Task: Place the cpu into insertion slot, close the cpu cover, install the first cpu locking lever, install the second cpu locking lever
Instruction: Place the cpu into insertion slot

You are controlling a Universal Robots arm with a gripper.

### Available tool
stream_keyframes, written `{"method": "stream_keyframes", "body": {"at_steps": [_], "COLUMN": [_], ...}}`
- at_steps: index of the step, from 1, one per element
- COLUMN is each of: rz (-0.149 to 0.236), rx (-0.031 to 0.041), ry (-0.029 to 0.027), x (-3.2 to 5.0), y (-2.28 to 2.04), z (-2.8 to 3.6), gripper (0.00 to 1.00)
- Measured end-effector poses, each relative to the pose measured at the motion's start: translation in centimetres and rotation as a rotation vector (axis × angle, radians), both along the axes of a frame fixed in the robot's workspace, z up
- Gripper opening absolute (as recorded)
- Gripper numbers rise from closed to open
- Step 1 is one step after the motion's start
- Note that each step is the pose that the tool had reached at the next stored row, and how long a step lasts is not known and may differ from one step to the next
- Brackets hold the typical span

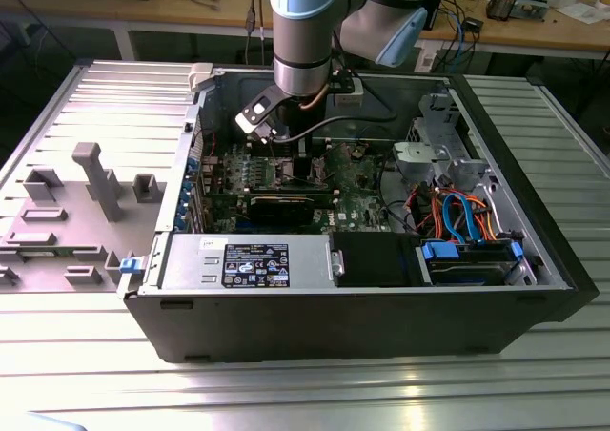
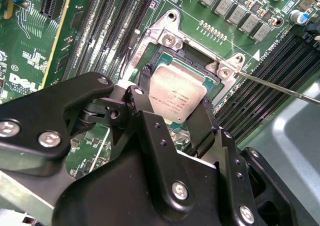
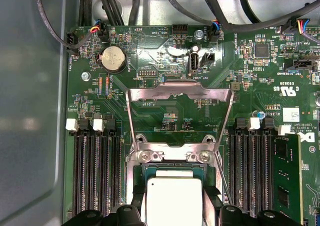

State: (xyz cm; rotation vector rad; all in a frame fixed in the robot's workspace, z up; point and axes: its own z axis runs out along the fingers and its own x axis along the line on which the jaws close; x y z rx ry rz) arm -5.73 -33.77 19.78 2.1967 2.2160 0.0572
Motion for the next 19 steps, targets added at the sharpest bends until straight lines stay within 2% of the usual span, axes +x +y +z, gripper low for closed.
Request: {"method": "stream_keyframes", "body": {"at_steps": [3, 5, 8, 17, 18, 19], "rz": [0.0, 0.0, 0.0, -0.001, -0.001, -0.001], "rx": [0.0013, 0.0002, 0.0, 0.0001, 0.0, 0.0001], "ry": [-0.0009, -0.0001, 0.0, 0.0016, 0.0018, 0.002], "x": [0.02, 0.0, 0.0, 0.09, 0.1, 0.11], "y": [0.03, 0.0, 0.0, 0.0, 0.0, 0.0], "z": [-0.06, -0.02, 0.05, 1.71, 1.86, 1.99], "gripper": [0.55, 0.67, 0.67, 0.67, 0.66, 0.6]}}
